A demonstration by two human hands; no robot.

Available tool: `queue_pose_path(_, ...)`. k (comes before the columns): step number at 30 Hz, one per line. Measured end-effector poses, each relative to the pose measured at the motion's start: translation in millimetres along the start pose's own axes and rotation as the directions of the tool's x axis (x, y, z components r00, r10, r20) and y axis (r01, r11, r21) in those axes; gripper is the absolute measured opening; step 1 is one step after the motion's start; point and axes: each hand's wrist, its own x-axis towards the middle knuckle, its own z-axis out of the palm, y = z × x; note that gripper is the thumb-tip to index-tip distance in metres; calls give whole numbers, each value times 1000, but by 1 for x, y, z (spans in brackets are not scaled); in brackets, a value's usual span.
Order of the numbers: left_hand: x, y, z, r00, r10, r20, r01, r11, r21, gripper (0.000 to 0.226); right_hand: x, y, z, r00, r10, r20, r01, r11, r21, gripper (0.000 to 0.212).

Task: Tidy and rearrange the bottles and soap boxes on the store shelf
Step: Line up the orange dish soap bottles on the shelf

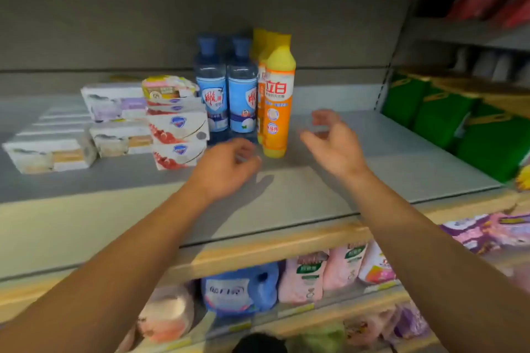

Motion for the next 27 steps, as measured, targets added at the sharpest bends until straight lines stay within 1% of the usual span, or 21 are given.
queue_pose_path(2, 15, -4, -1, 1000, -6, -9, 5, 998, -63, 31, 23, -14, 15, 999, -3, -47, 7, 997, 79, 58)
queue_pose_path(4, 24, -7, 2, 999, -26, -24, 24, 994, -106, 30, 43, -29, 30, 1000, -6, -27, 9, 995, 104, 66)
queue_pose_path(5, 28, -9, 4, 999, -35, -39, 29, 991, -134, 30, 51, -33, 37, 1000, -12, -11, 13, 993, 119, 66)
queue_pose_path(7, 31, -13, 8, 995, -67, -76, 52, 982, -182, 32, 61, -37, 49, 999, -47, 15, 45, 991, 123, 55)
queue_pose_path(8, 30, -14, 9, 992, -85, -93, 64, 976, -209, 33, 64, -36, 53, 998, -68, 7, 67, 991, 117, 50)
queue_pose_path(11, 31, -18, 10, 987, -112, -119, 74, 957, -281, 34, 64, -34, 60, 993, -95, -69, 102, 989, 106, 40)
queue_pose_path(13, 32, -17, 11, 984, -117, -137, 72, 952, -298, 38, 58, -33, 57, 990, -88, -111, 102, 987, 125, 37)
queue_pose_path(14, 32, -16, 12, 984, -114, -135, 67, 949, -309, 41, 53, -33, 53, 990, -78, -120, 96, 983, 158, 36)
queue_pose_path(16, 30, -12, 14, 991, -76, -106, 36, 940, -339, 50, 41, -38, 45, 995, -40, -92, 66, 951, 301, 31)
queue_pose_path(18, 25, -6, 14, 999, -10, -40, -5, 934, -358, 58, 30, -46, 37, 999, -5, -33, 20, 873, 487, 24)
queue_pose_path(20, 19, 2, 14, 1000, 6, 13, -1, 924, -383, 62, 23, -54, 32, 999, 33, 22, -40, 775, 631, 19)
queue_pose_path(21, 17, 5, 15, 1000, 1, 25, 10, 904, -428, 62, 20, -56, 31, 998, 52, 45, -69, 737, 673, 16)
queue_pose_path(23, 15, 11, 16, 998, 16, 60, 20, 827, -562, 56, 17, -57, 27, 991, 105, 80, -130, 677, 724, 11)
queue_pose_path(24, 14, 12, 18, 996, 34, 86, 26, 787, -616, 54, 18, -57, 24, 986, 141, 93, -162, 637, 754, 14)
queue_pose_path(25, 12, 14, 18, 992, 51, 117, 38, 760, -649, 54, 21, -57, 20, 977, 183, 106, -195, 579, 792, 22)
queue_pose_path(27, 8, 15, 20, 978, 73, 194, 79, 730, -678, 51, 32, -59, 11, 952, 267, 146, -254, 430, 866, 43)
